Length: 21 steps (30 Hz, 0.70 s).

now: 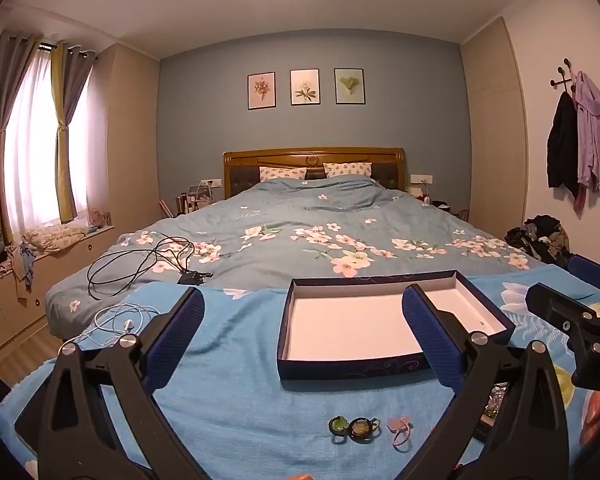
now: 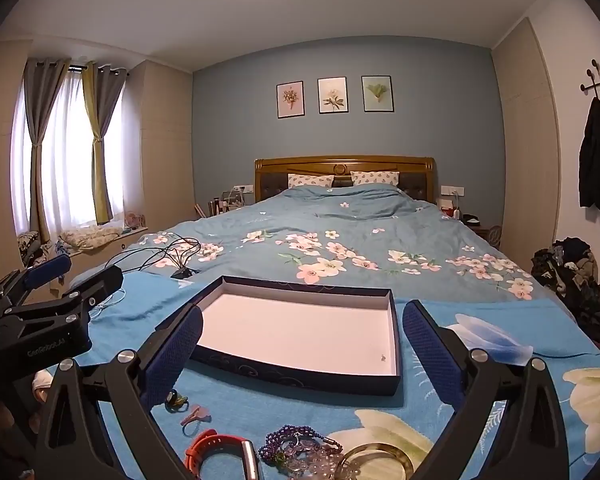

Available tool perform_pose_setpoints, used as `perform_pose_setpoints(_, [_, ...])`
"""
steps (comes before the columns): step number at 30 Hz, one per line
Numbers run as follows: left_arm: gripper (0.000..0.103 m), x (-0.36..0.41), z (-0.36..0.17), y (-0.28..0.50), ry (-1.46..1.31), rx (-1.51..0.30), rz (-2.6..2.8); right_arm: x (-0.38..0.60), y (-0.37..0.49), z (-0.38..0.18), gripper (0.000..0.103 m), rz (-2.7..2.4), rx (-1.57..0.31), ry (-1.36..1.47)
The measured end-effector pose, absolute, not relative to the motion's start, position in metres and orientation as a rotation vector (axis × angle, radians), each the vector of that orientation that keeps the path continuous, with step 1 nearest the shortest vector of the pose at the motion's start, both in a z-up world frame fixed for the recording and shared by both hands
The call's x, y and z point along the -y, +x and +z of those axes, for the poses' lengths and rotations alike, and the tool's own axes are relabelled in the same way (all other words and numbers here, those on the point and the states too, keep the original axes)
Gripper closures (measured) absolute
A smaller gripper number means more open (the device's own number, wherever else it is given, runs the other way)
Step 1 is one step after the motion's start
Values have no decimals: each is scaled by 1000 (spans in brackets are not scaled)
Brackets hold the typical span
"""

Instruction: Organize jewelry

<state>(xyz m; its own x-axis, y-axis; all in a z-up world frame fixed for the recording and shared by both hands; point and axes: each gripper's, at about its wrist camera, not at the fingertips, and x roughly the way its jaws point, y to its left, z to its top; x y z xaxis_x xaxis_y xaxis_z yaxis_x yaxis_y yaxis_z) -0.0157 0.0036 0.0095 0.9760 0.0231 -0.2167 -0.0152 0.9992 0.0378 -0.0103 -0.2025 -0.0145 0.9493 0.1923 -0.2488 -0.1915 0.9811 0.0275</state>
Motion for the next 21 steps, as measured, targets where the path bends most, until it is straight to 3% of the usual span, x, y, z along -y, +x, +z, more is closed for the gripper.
perform_pose_setpoints(21, [6, -4, 10, -16, 33, -221, 19, 205, -12, -15, 6, 203, -249, 14])
